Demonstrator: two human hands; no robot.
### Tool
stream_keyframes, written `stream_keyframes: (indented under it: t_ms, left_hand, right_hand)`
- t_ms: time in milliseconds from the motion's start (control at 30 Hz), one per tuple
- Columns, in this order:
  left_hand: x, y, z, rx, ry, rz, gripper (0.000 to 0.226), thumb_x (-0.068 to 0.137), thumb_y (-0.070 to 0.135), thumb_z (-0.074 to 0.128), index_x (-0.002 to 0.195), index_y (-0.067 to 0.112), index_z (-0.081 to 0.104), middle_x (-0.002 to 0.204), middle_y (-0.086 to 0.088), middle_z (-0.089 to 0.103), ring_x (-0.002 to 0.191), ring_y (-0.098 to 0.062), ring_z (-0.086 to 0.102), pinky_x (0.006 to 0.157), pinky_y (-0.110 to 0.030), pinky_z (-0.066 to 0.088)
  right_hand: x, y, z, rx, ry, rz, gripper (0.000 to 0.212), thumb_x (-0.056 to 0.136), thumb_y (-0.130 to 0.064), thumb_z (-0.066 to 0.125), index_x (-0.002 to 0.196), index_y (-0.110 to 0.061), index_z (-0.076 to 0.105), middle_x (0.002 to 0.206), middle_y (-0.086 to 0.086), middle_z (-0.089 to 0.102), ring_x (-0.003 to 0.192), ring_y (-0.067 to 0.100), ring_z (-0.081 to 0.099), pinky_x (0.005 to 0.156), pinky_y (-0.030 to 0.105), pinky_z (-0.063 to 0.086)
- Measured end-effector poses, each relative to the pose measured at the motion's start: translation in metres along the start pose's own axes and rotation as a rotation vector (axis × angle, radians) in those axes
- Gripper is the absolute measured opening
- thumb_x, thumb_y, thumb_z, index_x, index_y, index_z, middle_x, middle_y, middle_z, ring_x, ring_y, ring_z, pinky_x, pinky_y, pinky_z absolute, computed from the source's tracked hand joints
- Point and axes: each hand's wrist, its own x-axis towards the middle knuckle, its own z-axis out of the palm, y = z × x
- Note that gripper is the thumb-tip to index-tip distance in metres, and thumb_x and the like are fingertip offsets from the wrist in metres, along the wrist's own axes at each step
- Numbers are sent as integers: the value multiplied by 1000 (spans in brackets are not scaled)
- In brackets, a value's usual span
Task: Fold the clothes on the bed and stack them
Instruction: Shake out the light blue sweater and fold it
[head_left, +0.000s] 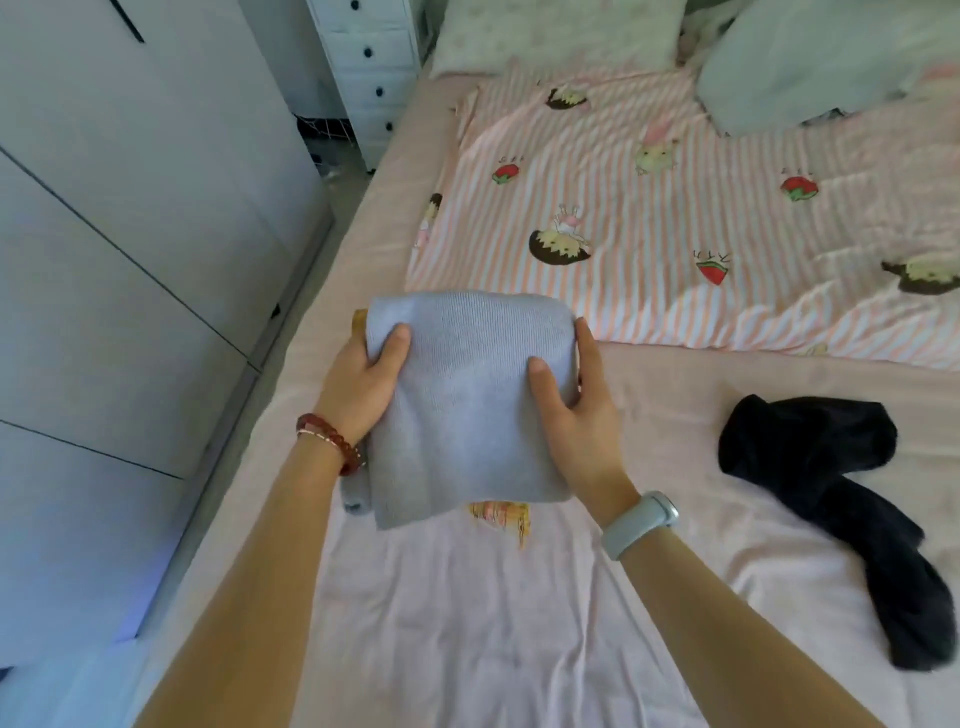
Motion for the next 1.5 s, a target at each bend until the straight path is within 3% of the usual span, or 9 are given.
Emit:
stream_keyframes:
  t_ms: [133,267,367,500,733,900,1067,1267,1500]
  left_hand:
    - [77,-29,-20,128,-14,-117,48,94,43,45,132,16,41,119,2,55,105,-18,54,87,-28,41]
    - [89,-72,-6,904,-29,-73,61,95,39,40,147,23,13,153,-9,20,137,-33,25,109,-53,19]
    - [76,-95,7,947,-106,183,57,96,40,31,148,26,12,155,1,13,143,-27,9,111,-56,6]
    - [84,-112,18,989,-147,190,60,96,49,18,149,26,0,158,4,3,144,-25,-3,113,-53,-2]
    - [86,-125,41,1126,-160,223,63,96,49,11,148,19,-7,158,-3,-2,144,-30,-7,113,-54,0]
    - [69,-96,26,999,-59,282,56,96,39,36,147,17,23,155,-5,19,143,-32,7,110,-60,0]
    - [-10,-68,51,671,185,492,39,84,19,54,121,7,59,133,-18,52,127,-40,43,103,-63,19]
    - [-88,-76,157,495,-236,427,44,84,12,57,128,8,54,137,-18,47,129,-35,42,99,-54,40]
    - [-143,-147,295,946,-835,163,71,93,53,34,146,36,-12,155,-1,-19,142,-30,-16,111,-57,0]
  right_hand:
    - [52,12,57,-109,-25,63,63,91,-48,46,145,-41,14,137,-6,44,104,14,55,82,27,49]
    - [64,44,80,-660,-228,273,66,93,-38,43,147,-34,7,134,13,39,100,33,54,84,45,49]
    - [52,55,92,-847,-35,-4,67,89,-27,47,147,-31,14,142,13,28,125,34,33,98,48,31]
    - [62,57,102,-999,-40,-521,56,91,-18,42,145,-23,30,151,15,26,140,36,21,110,56,18]
    - [78,87,91,-1302,-260,-386,56,99,-37,24,148,-34,-3,158,3,-4,144,28,-6,114,55,10]
    - [63,56,73,-945,-251,-379,55,95,-22,40,147,-24,24,156,7,14,145,26,5,116,49,6]
    - [9,57,15,-769,0,-359,41,84,-8,49,124,-2,55,125,17,56,121,38,48,101,50,37]
    - [-69,134,-94,-850,59,103,44,88,-3,52,132,-4,47,133,18,47,124,35,42,103,46,35]
    - [-62,214,-229,-1105,146,381,55,93,-22,48,143,-11,29,148,12,30,136,29,24,110,47,23]
